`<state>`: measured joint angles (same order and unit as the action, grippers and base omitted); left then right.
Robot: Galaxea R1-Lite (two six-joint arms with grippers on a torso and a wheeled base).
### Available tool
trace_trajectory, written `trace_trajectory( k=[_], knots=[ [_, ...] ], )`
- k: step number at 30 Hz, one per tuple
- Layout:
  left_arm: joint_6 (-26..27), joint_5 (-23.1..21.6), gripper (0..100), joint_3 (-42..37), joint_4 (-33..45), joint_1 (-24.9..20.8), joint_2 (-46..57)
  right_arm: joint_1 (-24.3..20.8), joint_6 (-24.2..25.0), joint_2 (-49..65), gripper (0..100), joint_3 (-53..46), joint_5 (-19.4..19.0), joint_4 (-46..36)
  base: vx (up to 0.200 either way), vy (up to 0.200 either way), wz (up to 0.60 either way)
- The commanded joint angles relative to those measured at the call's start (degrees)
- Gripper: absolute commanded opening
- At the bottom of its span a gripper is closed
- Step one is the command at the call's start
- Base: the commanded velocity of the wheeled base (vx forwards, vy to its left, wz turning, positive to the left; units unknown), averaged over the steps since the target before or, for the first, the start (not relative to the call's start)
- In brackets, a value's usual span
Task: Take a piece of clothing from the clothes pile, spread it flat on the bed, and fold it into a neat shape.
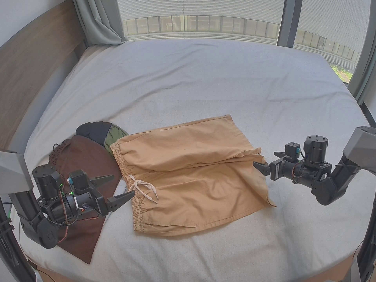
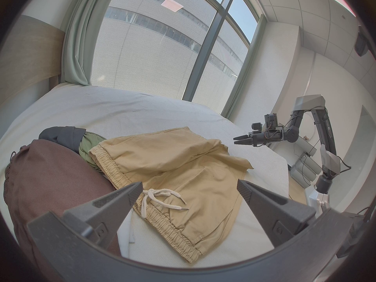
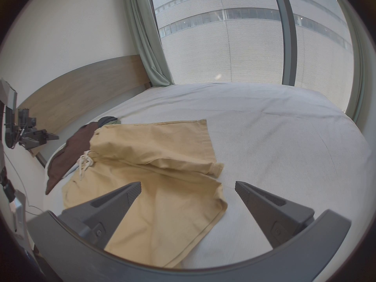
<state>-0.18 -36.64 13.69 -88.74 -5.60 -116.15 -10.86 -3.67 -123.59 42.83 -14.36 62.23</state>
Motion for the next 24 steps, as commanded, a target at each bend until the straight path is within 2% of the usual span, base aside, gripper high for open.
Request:
trace_trajectory(
  k=[1, 5, 9, 10, 11, 13, 18, 24],
  knots=[
    [-0.08, -1.32, 100, -0.15, -0.03, -0.47, -0.04, -0.3, 0.77, 10.12, 100, -10.48, -3.74, -0.01, 0.0, 0.0, 0.0],
    [-0.08, -3.87, 100, 0.11, -0.03, -0.29, 0.22, -0.3, 1.74, 13.02, 100, -14.96, -6.12, 0.61, 0.0, 0.0, 0.0],
    [0.01, -6.42, 100, -0.77, -0.03, 0.41, 0.58, -0.12, 4.37, 14.43, 100, -22.17, -11.22, 6.67, 0.0, 0.0, 0.0],
    [0.01, -6.42, 100, -0.77, -0.03, 0.41, 0.58, -0.12, 4.37, 14.43, 100, -22.17, -11.22, 6.67, 0.0, 0.0, 0.0],
    [0.01, -6.77, 100, -0.86, -0.03, 0.67, 0.66, -0.21, 4.72, 13.99, 100, -24.63, -14.2, 11.07, 0.0, 0.0, 0.0],
    [0.01, -7.21, 100, -1.74, -0.03, 0.94, 0.75, -0.3, 5.16, 13.37, 100, -25.6, -15.35, 14.58, 0.0, 0.0, 0.0],
    [-0.08, -8.97, 100, -3.06, -0.03, 0.94, 0.22, -0.48, 5.16, 10.3, 100, -26.57, -15.43, 21.35, 0.0, 0.0, 0.0],
    [-0.7, -8.97, 100, -4.37, 0.05, 0.94, -0.39, -0.48, 6.13, 8.01, 100, -26.48, -15.52, 24.34, 0.0, 0.0, 0.0]
  ],
)
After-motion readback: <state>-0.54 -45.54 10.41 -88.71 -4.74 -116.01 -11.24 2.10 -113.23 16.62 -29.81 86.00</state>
